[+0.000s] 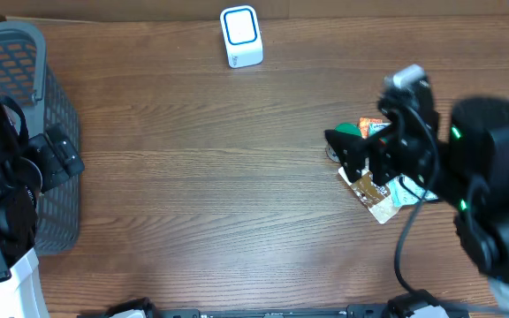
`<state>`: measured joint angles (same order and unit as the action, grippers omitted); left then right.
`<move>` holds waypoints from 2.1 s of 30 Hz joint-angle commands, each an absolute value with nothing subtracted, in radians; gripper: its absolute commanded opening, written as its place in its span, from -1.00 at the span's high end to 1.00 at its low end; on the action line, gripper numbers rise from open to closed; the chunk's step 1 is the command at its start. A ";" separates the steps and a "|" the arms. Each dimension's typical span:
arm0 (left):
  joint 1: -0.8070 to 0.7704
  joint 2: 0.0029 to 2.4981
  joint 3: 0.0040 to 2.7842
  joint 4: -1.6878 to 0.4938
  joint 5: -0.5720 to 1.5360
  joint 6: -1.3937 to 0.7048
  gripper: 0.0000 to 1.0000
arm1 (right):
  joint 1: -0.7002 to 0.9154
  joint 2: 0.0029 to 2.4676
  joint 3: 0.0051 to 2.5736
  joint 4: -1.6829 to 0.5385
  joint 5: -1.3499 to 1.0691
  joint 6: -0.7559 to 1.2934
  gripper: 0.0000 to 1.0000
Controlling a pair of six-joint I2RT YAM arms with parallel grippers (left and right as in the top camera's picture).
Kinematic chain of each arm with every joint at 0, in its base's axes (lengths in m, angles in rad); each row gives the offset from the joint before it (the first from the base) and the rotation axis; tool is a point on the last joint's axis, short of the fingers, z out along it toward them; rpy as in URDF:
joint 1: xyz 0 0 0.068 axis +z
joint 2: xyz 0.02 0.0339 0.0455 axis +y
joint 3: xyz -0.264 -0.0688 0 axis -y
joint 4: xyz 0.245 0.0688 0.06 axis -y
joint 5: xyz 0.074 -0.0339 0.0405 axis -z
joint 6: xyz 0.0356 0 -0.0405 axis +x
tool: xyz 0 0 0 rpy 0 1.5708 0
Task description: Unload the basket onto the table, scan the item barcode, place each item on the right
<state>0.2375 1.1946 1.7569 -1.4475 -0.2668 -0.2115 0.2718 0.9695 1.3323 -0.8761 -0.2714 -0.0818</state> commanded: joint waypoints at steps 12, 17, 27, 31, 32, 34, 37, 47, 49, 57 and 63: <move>0.242 1.199 1.776 -1.447 -0.276 -0.233 -1.00 | 0.091 0.294 0.381 -0.153 -0.353 -0.086 -1.00; 0.242 1.201 1.776 -1.448 -0.276 -0.233 -1.00 | 0.089 0.135 0.205 -0.064 -0.360 -0.085 -1.00; 0.242 1.204 1.776 -1.447 -0.276 -0.233 -0.99 | 0.089 0.031 0.052 -0.053 -0.356 -0.086 -1.00; 0.242 1.204 1.775 -1.447 -0.276 -0.233 -0.99 | 0.089 0.002 0.008 -0.054 -0.356 -0.086 -1.00; 0.242 1.204 1.775 -1.447 -0.276 -0.233 -1.00 | 0.089 0.003 0.008 -0.051 -0.357 -0.086 -1.00; 0.242 1.204 1.776 -1.447 -0.276 -0.233 -0.99 | 0.089 0.003 0.008 -0.052 -0.352 -0.086 -1.00; 0.242 1.204 1.776 -1.447 -0.276 -0.233 -1.00 | 0.089 0.003 0.008 -0.054 -0.331 -0.086 -0.99; 0.242 1.204 1.775 -1.447 -0.276 -0.233 -0.99 | 0.089 0.003 0.008 -0.072 -0.132 -0.084 -1.00; 0.242 1.204 1.776 -1.447 -0.276 -0.233 -1.00 | 0.089 0.003 0.008 -0.070 -0.135 -0.076 -1.00; 0.242 1.204 1.775 -1.447 -0.276 -0.233 -0.99 | 0.089 0.003 0.008 -0.069 -0.134 -0.078 -1.00; 0.242 1.204 1.775 -1.447 -0.276 -0.232 -0.99 | 0.089 0.003 0.008 -0.069 -0.134 -0.078 -1.00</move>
